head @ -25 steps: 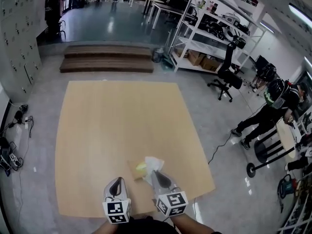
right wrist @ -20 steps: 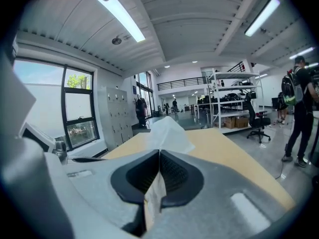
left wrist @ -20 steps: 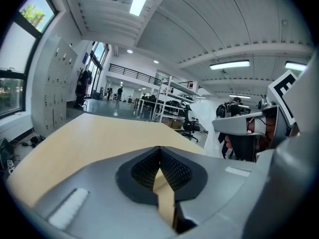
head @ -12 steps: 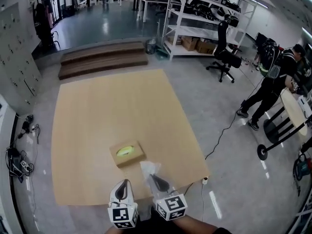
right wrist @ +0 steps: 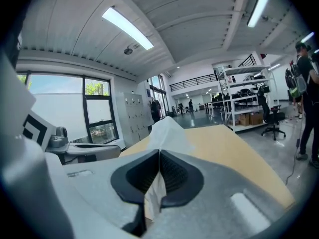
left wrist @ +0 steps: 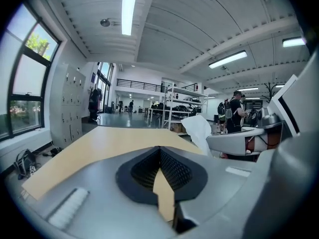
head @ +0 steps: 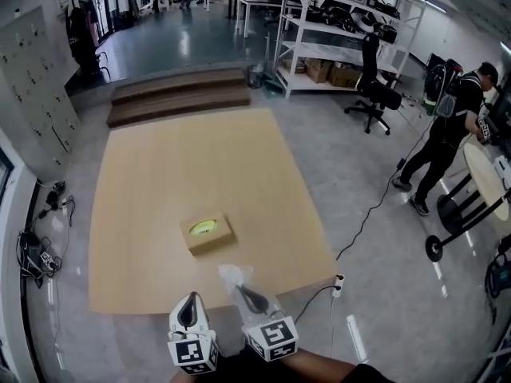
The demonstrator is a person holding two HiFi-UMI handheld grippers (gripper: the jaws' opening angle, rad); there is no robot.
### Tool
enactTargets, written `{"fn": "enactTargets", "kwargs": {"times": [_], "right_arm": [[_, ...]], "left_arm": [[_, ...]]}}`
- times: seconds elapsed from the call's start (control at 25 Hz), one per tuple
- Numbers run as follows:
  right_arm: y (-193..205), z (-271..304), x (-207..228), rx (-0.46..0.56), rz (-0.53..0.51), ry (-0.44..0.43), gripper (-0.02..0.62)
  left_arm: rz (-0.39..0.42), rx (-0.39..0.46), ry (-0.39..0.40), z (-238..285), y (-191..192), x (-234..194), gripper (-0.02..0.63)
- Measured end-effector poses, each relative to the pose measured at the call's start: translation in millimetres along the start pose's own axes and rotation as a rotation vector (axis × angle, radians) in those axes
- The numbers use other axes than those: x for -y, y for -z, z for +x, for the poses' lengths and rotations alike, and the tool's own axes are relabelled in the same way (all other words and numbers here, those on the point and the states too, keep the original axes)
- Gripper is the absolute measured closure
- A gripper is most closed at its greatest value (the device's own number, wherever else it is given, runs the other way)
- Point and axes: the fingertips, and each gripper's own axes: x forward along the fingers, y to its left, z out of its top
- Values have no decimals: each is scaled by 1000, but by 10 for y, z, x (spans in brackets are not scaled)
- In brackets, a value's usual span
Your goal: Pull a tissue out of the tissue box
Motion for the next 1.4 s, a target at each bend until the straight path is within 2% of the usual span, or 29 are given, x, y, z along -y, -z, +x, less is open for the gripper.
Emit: {"fn": "enactTargets", "kwargs": {"times": [0.28,0.64,0.96,1.4], "right_arm": [[20,-418,-435,36,-33,85,595],[424,-983,-1280,21,-44,145,596],[482,-1224,-1556,24,-38,140,595],[748,-1270,-1648,-22,-13,120,596]], "left_arm": [[-12,56,63,-551,44,-86,588],[-41,11,80,-1499,554,-476,588],[-21,42,72,-1907,482,-491,588],[8,35,49,-1998,517,-518,588]]}}
